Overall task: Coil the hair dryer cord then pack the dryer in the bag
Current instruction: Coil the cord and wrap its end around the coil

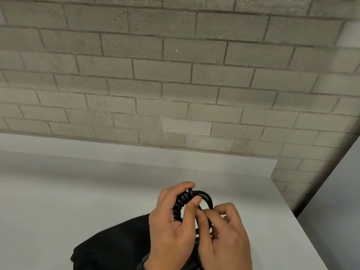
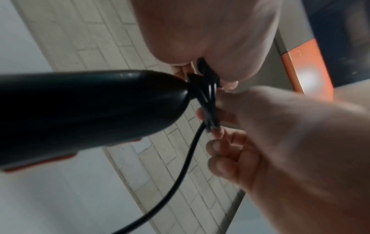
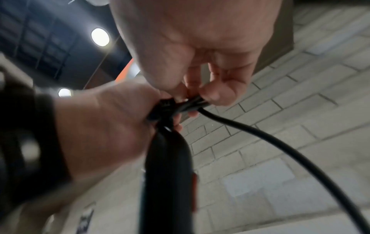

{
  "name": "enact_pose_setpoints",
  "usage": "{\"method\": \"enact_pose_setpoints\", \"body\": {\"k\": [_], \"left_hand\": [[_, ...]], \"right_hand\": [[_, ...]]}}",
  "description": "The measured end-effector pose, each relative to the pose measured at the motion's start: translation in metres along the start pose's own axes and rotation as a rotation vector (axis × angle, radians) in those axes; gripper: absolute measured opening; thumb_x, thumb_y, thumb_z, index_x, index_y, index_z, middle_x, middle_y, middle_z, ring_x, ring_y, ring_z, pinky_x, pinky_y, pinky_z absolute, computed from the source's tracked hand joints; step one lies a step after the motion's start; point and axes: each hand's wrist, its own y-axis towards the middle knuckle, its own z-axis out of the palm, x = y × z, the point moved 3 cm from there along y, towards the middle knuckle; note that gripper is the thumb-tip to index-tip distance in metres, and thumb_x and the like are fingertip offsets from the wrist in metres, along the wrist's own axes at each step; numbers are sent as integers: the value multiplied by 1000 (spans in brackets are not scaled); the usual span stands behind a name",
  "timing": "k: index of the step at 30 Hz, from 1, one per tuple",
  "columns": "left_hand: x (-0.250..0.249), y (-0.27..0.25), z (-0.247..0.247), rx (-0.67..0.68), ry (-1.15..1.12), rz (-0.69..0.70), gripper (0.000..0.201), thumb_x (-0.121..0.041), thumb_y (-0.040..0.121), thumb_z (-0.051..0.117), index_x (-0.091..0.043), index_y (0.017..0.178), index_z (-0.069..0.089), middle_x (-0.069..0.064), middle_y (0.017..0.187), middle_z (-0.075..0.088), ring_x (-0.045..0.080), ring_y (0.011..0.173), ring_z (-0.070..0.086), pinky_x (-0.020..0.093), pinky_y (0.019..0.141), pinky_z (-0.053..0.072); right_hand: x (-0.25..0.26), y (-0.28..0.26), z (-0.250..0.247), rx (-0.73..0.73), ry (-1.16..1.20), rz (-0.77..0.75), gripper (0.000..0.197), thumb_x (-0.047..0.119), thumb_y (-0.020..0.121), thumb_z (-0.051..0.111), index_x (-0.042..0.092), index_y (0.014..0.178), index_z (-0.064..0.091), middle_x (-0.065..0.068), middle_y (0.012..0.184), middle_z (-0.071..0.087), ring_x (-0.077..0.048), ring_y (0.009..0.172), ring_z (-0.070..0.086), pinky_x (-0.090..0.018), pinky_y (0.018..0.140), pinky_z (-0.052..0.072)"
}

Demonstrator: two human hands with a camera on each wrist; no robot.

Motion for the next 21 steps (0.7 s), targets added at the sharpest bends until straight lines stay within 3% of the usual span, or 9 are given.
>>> {"method": "enact_pose_setpoints", "body": {"k": [3,5,7,9,12,14,15,17,21], "left_hand": [[2,3,0,-2,110,88,21,-41,85,61,-41,106,62,-13,97,63,6,89,66,7,73,47],[3,6,-1,-26,129,145,21,-44,88,61,-35,107,62,-11,96,63,3,89,65,5,74,45],[5,8,-1,-34,135,199,26,-48,93,55,-28,108,61,-5,96,63,3,88,64,5,75,45],[8,10,-1,-28,158,233,27,-47,95,52,-26,109,60,-5,96,62,3,88,63,5,76,45],[12,15,-6,-81,175,200,27,-50,94,51,-29,110,59,-4,95,63,1,87,63,5,74,45],[15,17,-9,-104,190,197,28,-51,94,50,-31,111,58,-3,95,63,1,86,64,5,74,45],[16,17,-9,-100,200,210,28,-51,94,49,-30,112,57,-3,95,62,1,86,64,6,74,45],[15,15,-7,-89,200,226,29,-50,95,49,-29,113,57,-2,94,62,2,86,64,5,73,46],[12,11,-4,-84,204,247,27,-50,96,48,-29,112,57,-15,98,58,6,83,63,5,74,45]], "right_hand": [[-1,4,-1,127,225,255,53,67,86,42,30,58,66,8,77,49,-3,64,57,-6,54,41],[-5,11,-4,282,396,462,50,64,76,48,24,53,66,5,78,54,-3,70,60,-12,71,49],[-7,17,-8,411,633,574,52,63,72,52,17,49,60,5,73,57,-10,71,62,-36,88,55],[-4,19,-12,501,801,589,57,64,78,57,14,52,57,-2,76,58,-22,81,62,-46,93,53],[1,10,-11,481,769,443,34,48,78,73,14,75,72,11,103,64,-1,100,64,-22,90,50],[-1,1,-14,319,438,244,16,46,75,68,36,87,71,22,116,53,3,111,55,-10,88,44],[0,-2,-14,243,309,164,14,48,76,62,44,88,67,23,114,51,1,107,55,-6,83,42],[-1,-8,-13,149,265,114,15,51,80,56,44,90,66,22,101,57,-1,91,60,-2,71,42],[-2,-14,-11,106,487,237,28,66,77,58,44,86,71,15,90,69,-4,82,67,-9,66,50]]}}
